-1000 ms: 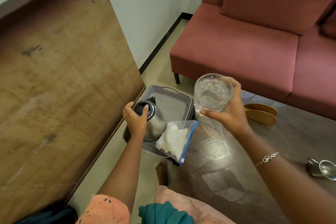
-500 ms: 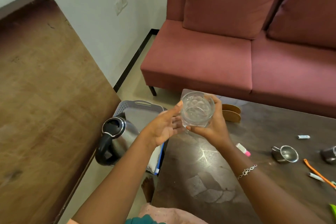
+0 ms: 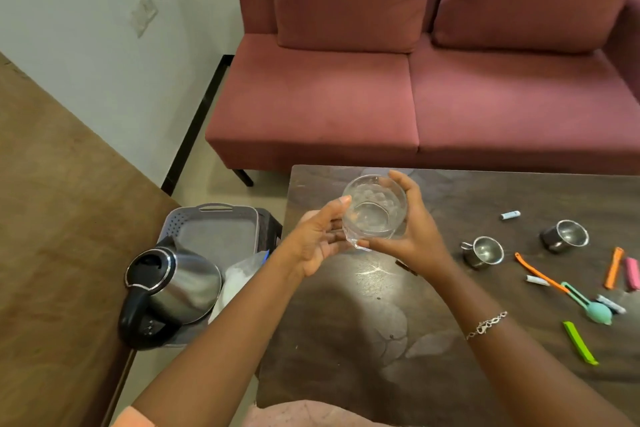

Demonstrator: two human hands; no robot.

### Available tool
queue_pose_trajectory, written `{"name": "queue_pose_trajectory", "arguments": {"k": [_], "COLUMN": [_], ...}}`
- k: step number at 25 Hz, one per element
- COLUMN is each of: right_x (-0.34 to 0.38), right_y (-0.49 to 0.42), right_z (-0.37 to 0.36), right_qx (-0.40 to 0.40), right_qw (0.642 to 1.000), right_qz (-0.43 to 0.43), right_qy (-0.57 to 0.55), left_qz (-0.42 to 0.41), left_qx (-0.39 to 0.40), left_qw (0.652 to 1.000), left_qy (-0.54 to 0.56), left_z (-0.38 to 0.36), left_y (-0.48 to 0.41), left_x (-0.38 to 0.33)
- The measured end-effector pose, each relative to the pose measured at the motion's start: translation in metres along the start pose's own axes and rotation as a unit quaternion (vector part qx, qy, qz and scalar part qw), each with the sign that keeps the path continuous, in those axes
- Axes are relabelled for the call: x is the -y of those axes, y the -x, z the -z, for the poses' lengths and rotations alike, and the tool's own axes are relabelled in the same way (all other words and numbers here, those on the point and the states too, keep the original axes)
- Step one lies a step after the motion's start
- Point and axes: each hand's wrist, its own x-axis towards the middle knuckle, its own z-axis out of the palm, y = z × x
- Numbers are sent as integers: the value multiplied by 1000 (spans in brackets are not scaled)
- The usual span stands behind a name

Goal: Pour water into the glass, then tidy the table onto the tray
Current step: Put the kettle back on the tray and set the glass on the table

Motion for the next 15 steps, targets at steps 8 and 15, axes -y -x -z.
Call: {"name": "queue_pose_trajectory", "arguments": {"k": [8, 15], "right_x": [-22, -80], "right_y": [-15, -36], "right_z": [66, 112], "right_qx": [-12, -42], "right_qw": [976, 968], "right_qz": [-11, -54], "right_qy": [217, 242], "left_qz": [37, 50], "left_qx": [72, 78], "left_qw": [996, 976], "left_qy": [-32, -197], "left_z": [-55, -93], "left_y": [-58, -126], "left_x": [4, 20]}}
